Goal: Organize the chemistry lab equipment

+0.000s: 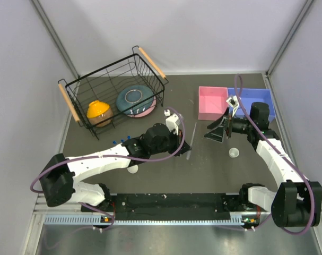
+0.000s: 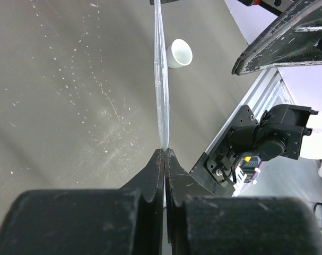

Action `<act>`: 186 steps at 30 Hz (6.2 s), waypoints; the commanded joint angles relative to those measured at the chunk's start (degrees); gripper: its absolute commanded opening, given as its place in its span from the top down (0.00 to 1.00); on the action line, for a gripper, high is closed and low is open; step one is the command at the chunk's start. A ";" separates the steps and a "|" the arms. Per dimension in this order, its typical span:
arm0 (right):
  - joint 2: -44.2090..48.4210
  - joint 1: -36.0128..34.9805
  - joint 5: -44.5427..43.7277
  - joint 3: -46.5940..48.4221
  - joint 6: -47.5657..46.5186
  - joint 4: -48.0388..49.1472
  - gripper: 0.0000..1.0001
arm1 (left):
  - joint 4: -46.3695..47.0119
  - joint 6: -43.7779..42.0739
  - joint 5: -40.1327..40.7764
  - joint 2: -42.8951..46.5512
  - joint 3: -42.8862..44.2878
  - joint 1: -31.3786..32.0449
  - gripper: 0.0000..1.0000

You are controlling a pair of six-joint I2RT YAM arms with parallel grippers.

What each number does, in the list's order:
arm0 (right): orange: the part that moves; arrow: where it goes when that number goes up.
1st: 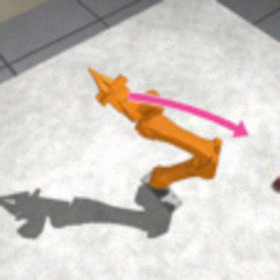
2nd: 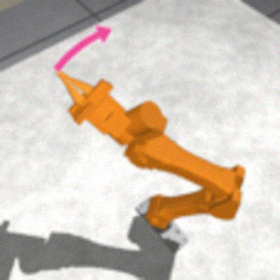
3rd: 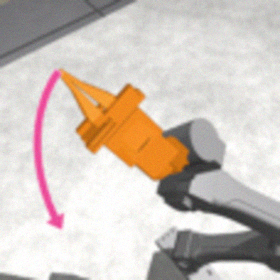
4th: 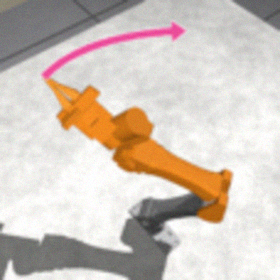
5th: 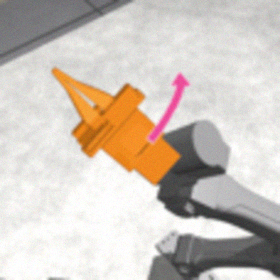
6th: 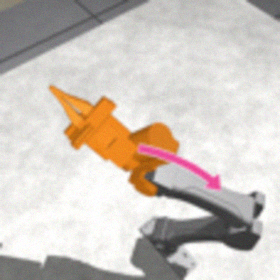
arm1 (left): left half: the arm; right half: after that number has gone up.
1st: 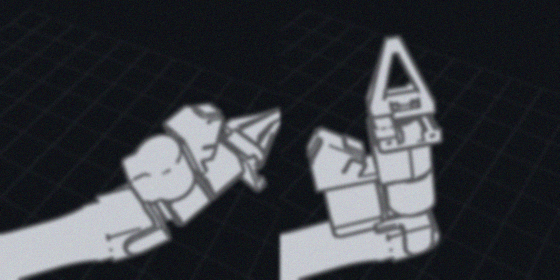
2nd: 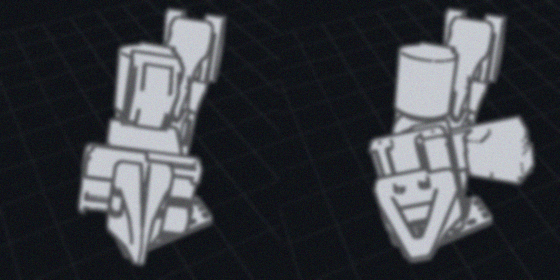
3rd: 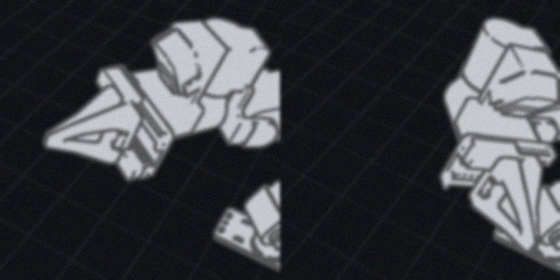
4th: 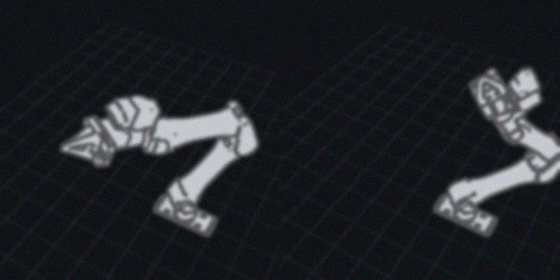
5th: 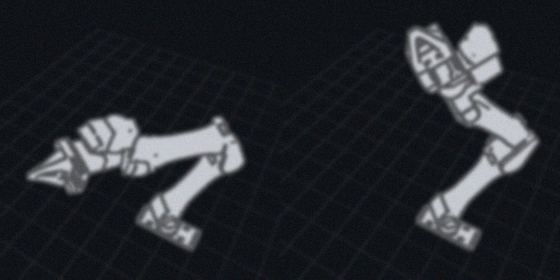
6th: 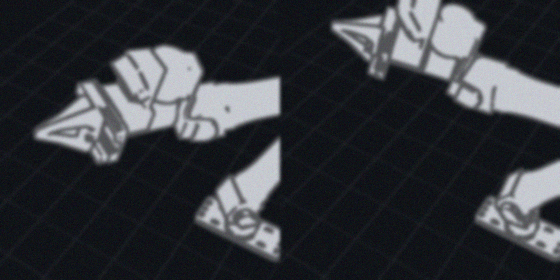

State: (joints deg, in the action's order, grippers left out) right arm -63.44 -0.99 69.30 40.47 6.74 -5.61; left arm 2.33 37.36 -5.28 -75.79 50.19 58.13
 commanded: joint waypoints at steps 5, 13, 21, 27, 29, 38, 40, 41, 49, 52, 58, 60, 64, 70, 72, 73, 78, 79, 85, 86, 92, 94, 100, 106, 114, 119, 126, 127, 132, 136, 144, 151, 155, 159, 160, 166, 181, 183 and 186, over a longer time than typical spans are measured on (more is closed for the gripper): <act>-2.39 -0.06 2.51 -1.00 9.33 9.20 0.01 | 5.93 0.60 0.53 -2.08 3.33 0.85 1.00; -3.18 -0.06 1.55 -1.01 15.58 12.02 0.01 | 7.78 2.10 1.24 -5.06 5.17 1.20 1.00; -4.24 -0.06 -0.39 -1.53 20.24 13.95 0.11 | 9.18 3.77 1.06 -7.79 7.29 1.81 1.00; -5.03 -1.46 -0.65 -1.97 22.35 15.19 0.40 | 9.63 5.70 2.11 -9.99 8.78 1.81 1.00; -5.20 -2.08 -0.48 -1.71 21.91 15.19 0.56 | 9.63 6.57 2.11 -10.60 9.57 1.81 1.00; -5.74 -3.14 1.28 0.49 17.79 11.41 1.00 | 8.05 5.89 2.55 -11.14 10.45 1.90 0.83; -5.12 -3.05 0.32 0.49 16.73 10.27 1.00 | 7.69 4.74 2.38 -9.39 9.40 1.81 0.57; -4.33 -3.14 -0.04 0.66 15.59 9.92 1.00 | 7.34 3.43 2.73 -8.51 8.87 1.81 0.47; -0.55 -1.38 -6.89 2.51 6.19 2.01 1.00 | -13.55 -5.01 16.76 9.15 5.88 1.73 0.11; 0.07 -0.06 -11.19 3.65 2.67 -0.10 1.00 | -22.59 -6.69 21.35 18.20 4.48 1.72 0.05; -5.27 0.73 -21.47 16.38 -6.48 -9.15 1.00 | -33.69 -6.96 25.93 34.99 -1.05 1.72 0.01; -7.74 0.82 -25.60 22.33 -8.50 -10.03 1.00 | -36.34 -5.20 27.24 40.09 -3.77 1.64 0.01; -13.89 2.22 -30.27 31.23 -9.03 -11.35 1.00 | -37.48 -1.69 27.34 46.60 -7.91 1.72 0.01; -23.74 2.14 -33.96 42.40 -8.68 -12.94 1.00 | -40.47 0.86 27.43 52.76 -10.73 1.72 0.01; -26.89 2.22 -34.75 45.21 -8.50 -13.38 1.00 | -41.17 1.13 27.25 54.16 -11.17 1.72 0.01; -28.04 2.14 -35.10 46.01 -8.41 -13.55 1.00 | -41.87 1.22 27.25 54.60 -11.35 1.72 0.01; -33.14 2.14 -37.39 51.01 -8.50 -13.99 1.00 | -43.20 1.40 27.34 55.92 -11.52 1.72 0.01; -34.54 2.05 -37.65 51.63 -8.41 -14.17 1.00 | -43.11 1.22 27.25 55.93 -11.44 1.72 0.01; -39.21 -0.31 -40.64 54.19 -9.81 -15.05 1.00 | -42.93 0.69 26.99 54.70 -11.26 1.72 0.01; -39.56 -0.76 -41.08 54.10 -10.25 -15.31 1.00 | -42.93 0.61 26.99 54.52 -11.35 1.72 0.01; -42.55 -2.43 -45.65 52.26 -12.81 -16.54 0.96 | -42.93 0.08 26.81 53.64 -10.38 1.72 0.01; -43.08 -2.43 -46.44 51.99 -13.68 -17.07 0.89 | -42.85 -0.18 26.81 53.55 -10.12 1.72 0.01; -40.98 -2.43 -45.31 51.55 -15.09 -20.32 0.49 | -42.58 -1.32 26.37 51.89 -8.98 1.72 0.01; -28.86 -1.64 -33.30 44.11 -16.40 -21.99 0.28 | -42.58 -3.87 25.85 45.93 -6.61 1.72 0.01; -8.74 -1.56 -19.91 25.82 -23.43 -22.43 0.17 | -45.13 -11.33 25.49 28.63 1.91 1.29 0.01; 1.71 -1.29 -14.11 15.36 -27.12 -21.99 0.09 | -45.04 -17.22 25.14 18.41 7.63 -0.29 0.01; 10.16 0.46 -10.41 2.62 -26.70 -13.12 0.01 | -41.27 -22.86 19.69 4.09 12.73 -6.35 0.02; 10.44 0.73 -10.41 1.99 -26.69 -12.51 0.01 | -40.74 -23.21 18.56 2.94 13.00 -8.01 0.02; 9.48 2.22 -12.25 2.51 -27.22 -13.20 0.01 | -38.36 -25.50 14.69 -3.66 14.84 -11.80 0.02; 10.70 2.22 -12.87 2.42 -27.66 -13.47 0.01 | -38.19 -27.16 13.19 -7.61 17.04 -13.74 0.01; 12.02 2.22 -13.31 2.42 -27.75 -13.47 0.01 | -38.36 -29.45 11.61 -12.80 20.91 -15.41 0.01; 11.85 2.22 -13.40 2.33 -28.01 -13.55 0.01 | -41.17 -30.60 11.52 -17.37 24.33 -15.85 0.01; 11.76 2.22 -13.40 2.33 -28.19 -13.47 0.01 | -41.26 -31.30 12.05 -18.60 24.86 -16.03 0.01; 11.58 2.22 -13.49 2.25 -28.28 -13.55 0.01 | -41.53 -32.09 11.78 -19.83 25.30 -16.38 0.01; 11.58 2.22 -13.49 2.25 -28.28 -13.64 0.01 | -41.53 -32.18 11.70 -20.01 25.39 -16.38 0.01; 11.32 2.22 -13.49 2.16 -28.54 -13.64 0.01 | -41.53 -32.97 11.17 -21.07 26.09 -16.56 0.01; 11.06 2.22 -13.57 2.16 -28.89 -13.64 0.01 | -41.53 -34.64 10.38 -23.00 26.97 -16.73 0.01; 10.97 2.22 -13.57 2.07 -28.89 -13.73 0.01 | -41.53 -34.81 10.29 -23.26 27.06 -16.91 0.01; 10.79 2.22 -13.57 2.07 -28.98 -13.73 0.01 | -41.18 -35.08 9.94 -23.61 27.06 -17.17 0.02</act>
State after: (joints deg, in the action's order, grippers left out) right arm -52.56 0.67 55.05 41.87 -20.91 -21.80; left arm -39.53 3.44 5.37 -98.13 75.09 41.58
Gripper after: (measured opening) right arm 0.987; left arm 0.987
